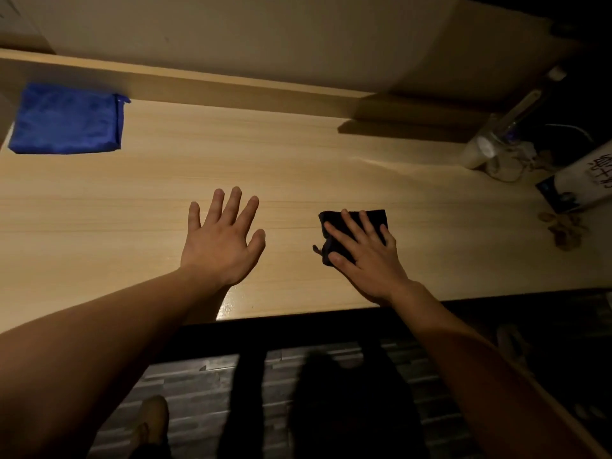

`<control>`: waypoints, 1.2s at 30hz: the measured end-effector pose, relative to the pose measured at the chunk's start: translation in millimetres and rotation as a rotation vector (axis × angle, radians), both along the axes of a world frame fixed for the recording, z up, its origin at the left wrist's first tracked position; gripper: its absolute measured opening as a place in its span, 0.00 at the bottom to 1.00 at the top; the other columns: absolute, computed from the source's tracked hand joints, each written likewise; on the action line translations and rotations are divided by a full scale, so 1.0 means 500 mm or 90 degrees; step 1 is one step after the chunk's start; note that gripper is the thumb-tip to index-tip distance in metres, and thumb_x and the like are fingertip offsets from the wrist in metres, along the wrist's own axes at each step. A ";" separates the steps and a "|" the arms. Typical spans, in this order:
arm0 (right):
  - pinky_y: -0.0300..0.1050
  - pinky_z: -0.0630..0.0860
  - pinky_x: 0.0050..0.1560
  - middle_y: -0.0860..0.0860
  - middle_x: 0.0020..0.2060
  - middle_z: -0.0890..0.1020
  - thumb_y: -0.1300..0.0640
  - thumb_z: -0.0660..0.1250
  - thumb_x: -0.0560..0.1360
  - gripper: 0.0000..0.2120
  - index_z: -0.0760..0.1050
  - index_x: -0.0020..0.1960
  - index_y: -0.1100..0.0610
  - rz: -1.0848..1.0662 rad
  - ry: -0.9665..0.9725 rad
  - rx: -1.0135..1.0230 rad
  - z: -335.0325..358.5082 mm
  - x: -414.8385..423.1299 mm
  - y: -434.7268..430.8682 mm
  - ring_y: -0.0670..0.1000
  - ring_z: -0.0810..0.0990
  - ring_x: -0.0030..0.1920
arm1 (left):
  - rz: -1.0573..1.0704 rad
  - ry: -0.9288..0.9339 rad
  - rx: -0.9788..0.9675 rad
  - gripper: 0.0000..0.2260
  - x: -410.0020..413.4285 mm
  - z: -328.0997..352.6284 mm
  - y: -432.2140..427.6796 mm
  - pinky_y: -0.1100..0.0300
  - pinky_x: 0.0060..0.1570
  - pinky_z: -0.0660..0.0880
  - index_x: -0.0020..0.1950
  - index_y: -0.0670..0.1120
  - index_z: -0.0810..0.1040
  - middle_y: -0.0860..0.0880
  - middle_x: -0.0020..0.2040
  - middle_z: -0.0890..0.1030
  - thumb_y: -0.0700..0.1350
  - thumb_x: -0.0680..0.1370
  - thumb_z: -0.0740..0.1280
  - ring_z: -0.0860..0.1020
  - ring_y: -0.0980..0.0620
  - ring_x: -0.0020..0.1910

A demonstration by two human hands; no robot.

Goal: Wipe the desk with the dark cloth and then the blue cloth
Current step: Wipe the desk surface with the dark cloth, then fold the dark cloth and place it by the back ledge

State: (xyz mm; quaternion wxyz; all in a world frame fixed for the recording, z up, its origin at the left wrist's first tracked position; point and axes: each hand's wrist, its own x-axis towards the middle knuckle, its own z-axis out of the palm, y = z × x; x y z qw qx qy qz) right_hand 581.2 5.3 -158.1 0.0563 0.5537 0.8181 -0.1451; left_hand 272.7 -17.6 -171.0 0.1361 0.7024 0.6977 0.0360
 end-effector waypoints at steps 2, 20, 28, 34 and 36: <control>0.61 0.41 0.79 0.40 0.84 0.42 0.30 0.44 0.81 0.29 0.49 0.82 0.31 0.011 0.005 0.002 -0.004 0.006 -0.048 0.50 0.37 0.84 | -0.002 0.000 -0.006 0.32 0.000 0.003 -0.003 0.34 0.80 0.38 0.85 0.59 0.43 0.50 0.87 0.43 0.66 0.83 0.42 0.38 0.46 0.85; 0.64 0.76 0.69 0.63 0.63 0.84 0.39 0.59 0.82 0.28 0.78 0.69 0.59 -0.665 1.068 -0.461 0.211 -0.298 -0.246 0.64 0.83 0.65 | 0.507 -0.948 -0.333 0.27 0.024 0.257 -0.192 0.56 0.53 0.77 0.77 0.44 0.71 0.43 0.69 0.80 0.61 0.85 0.59 0.80 0.47 0.61; 0.60 0.78 0.65 0.65 0.67 0.81 0.33 0.62 0.79 0.37 0.78 0.71 0.64 -0.688 1.134 -0.785 0.310 -0.497 -0.173 0.64 0.82 0.66 | 0.443 -1.001 -0.266 0.14 -0.194 0.303 -0.176 0.49 0.60 0.77 0.57 0.38 0.86 0.38 0.56 0.87 0.48 0.84 0.67 0.85 0.41 0.56; 0.67 0.75 0.70 0.66 0.62 0.84 0.55 0.75 0.77 0.24 0.77 0.70 0.63 -0.566 0.941 -0.691 0.273 -0.618 -0.091 0.66 0.83 0.64 | 0.346 -0.737 -0.046 0.04 -0.312 0.309 -0.107 0.67 0.39 0.74 0.51 0.45 0.76 0.48 0.46 0.82 0.42 0.85 0.65 0.81 0.58 0.42; 0.67 0.78 0.66 0.64 0.59 0.86 0.59 0.78 0.75 0.23 0.77 0.69 0.61 -0.546 0.852 -0.610 0.251 -0.669 -0.053 0.64 0.85 0.61 | 0.288 -0.748 -0.024 0.04 -0.353 0.312 -0.078 0.69 0.41 0.74 0.51 0.48 0.76 0.54 0.43 0.82 0.40 0.85 0.65 0.80 0.62 0.41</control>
